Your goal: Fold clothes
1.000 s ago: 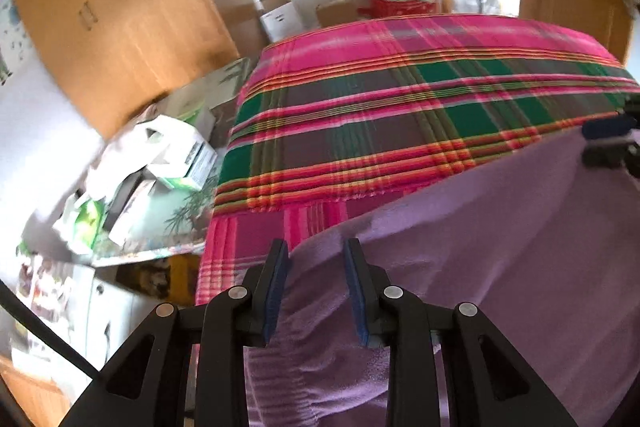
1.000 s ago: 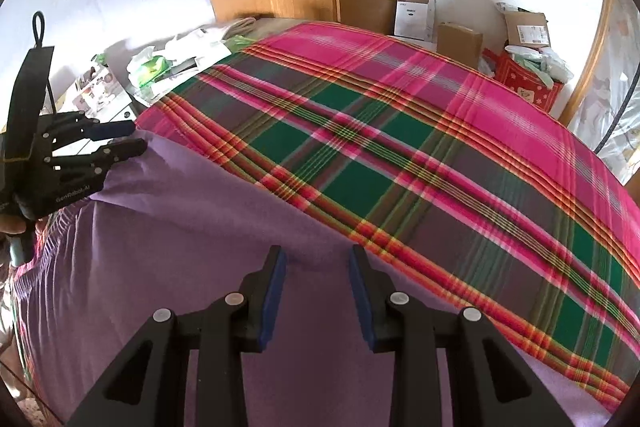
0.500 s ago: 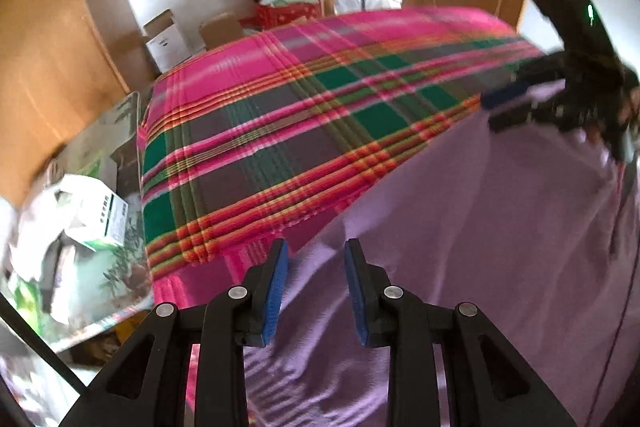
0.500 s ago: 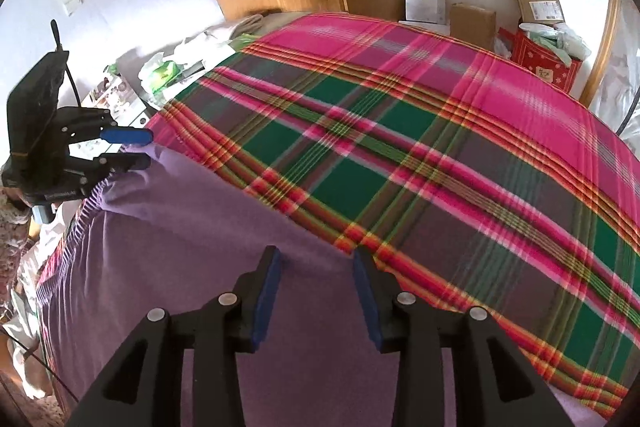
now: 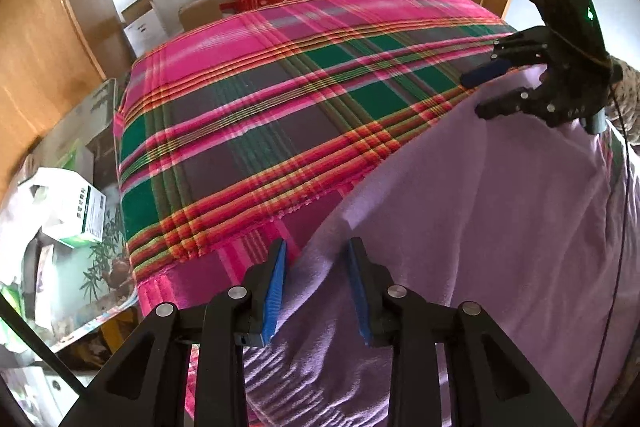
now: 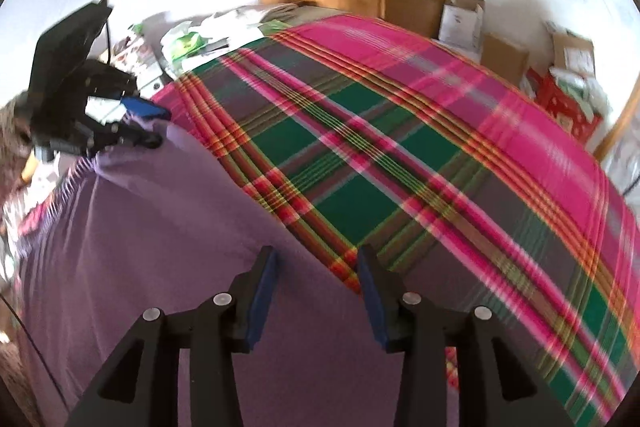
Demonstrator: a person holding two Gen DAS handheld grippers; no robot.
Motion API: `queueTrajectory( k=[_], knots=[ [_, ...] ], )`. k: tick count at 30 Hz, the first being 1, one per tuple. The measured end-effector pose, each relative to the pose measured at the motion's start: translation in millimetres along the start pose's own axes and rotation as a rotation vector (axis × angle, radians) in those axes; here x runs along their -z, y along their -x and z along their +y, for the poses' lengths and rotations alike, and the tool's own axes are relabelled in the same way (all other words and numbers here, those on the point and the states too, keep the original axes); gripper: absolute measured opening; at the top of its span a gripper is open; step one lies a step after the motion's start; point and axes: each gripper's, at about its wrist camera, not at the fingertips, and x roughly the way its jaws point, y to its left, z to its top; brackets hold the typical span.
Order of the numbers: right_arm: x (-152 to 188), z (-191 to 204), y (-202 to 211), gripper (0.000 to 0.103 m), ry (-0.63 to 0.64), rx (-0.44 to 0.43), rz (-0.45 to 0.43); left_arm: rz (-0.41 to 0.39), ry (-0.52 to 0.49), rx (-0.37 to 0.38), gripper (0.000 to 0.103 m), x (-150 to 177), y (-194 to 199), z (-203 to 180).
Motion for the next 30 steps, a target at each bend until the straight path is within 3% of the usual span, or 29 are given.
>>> queueTrajectory(
  k=[5,9,14,19,22,24,28,30],
  knots=[
    [-1.2,4.3,-2.5,0.053,0.060,-0.010,-0.018,-0.018,-0.021,-0.016,0.033,2.2,1.1,-3.1],
    [-3.2,7.5,-3.4,0.054,0.081,-0.001,-0.005,-0.012,-0.003,-0.007,0.033,1.0,1.5,-0.9],
    [-1.3,10.0,-2.5,0.054,0.110,0.000,0.003,-0.015,-0.059,0.006,0.033,5.4,3.3,-5.7],
    [-0.9,10.5,-3.5,0.049,0.111,0.008,-0.002,-0.008,-0.063,0.016,0.033,5.0,2.7,-6.0],
    [-1.4,11.5,-2.4,0.032,0.108,-0.011,0.008,0.003,-0.059,0.021,0.032,3.4,1.9,-4.3],
    [-1.5,12.2,-1.3,0.006,0.099,-0.034,0.017,0.000,-0.046,0.019,0.030,3.8,2.1,-2.8],
    [-2.3,14.9,1.6,0.004,0.080,-0.032,0.025,0.000,-0.065,-0.041,0.009,3.2,3.1,-6.2],
    [-3.5,16.4,6.8,0.003,0.064,-0.017,-0.001,-0.001,-0.071,-0.086,0.006,2.2,4.8,-5.5]
  ],
)
